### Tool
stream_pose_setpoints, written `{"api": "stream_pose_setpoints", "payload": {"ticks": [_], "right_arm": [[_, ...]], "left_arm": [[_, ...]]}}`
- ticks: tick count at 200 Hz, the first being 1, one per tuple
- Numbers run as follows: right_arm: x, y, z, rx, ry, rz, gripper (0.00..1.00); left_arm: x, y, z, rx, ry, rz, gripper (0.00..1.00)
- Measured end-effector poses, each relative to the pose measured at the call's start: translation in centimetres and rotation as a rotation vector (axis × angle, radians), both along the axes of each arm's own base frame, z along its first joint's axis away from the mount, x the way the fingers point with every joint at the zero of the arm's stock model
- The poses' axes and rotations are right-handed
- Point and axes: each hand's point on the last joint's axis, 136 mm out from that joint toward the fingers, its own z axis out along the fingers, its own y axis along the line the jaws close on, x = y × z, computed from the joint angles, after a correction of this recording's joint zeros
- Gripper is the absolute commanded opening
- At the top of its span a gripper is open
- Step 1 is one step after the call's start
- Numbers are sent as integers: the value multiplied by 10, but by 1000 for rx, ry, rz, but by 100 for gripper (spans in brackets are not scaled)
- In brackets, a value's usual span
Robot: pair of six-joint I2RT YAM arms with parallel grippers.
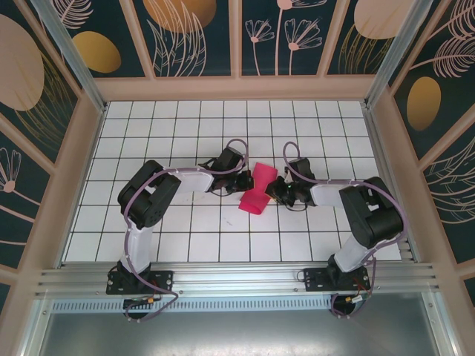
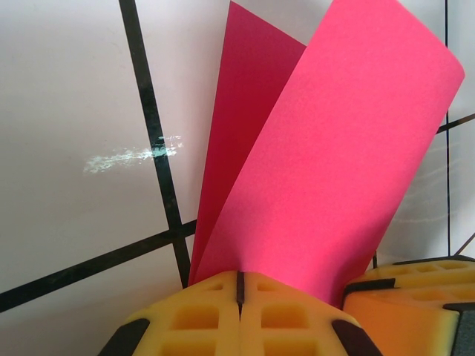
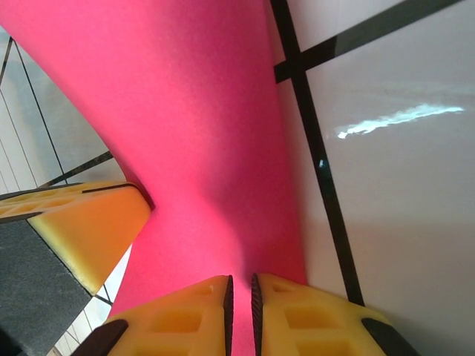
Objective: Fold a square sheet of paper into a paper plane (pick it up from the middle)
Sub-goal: Fold the square sheet of paper in half at the center of the table.
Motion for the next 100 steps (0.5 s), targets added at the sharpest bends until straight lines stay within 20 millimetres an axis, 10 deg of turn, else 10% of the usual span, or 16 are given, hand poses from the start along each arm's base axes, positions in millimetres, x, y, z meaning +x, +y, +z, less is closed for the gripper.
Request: {"api": "stream_pose_setpoints", "payload": {"ticks": [52,100], "right_arm": [[-1,9,28,43,-54,28,20],[-7,13,12,34,-2,34,20]], "left_arm": [[0,0,0,0,0,0,3],[0,0,0,0,0,0,3]]}}
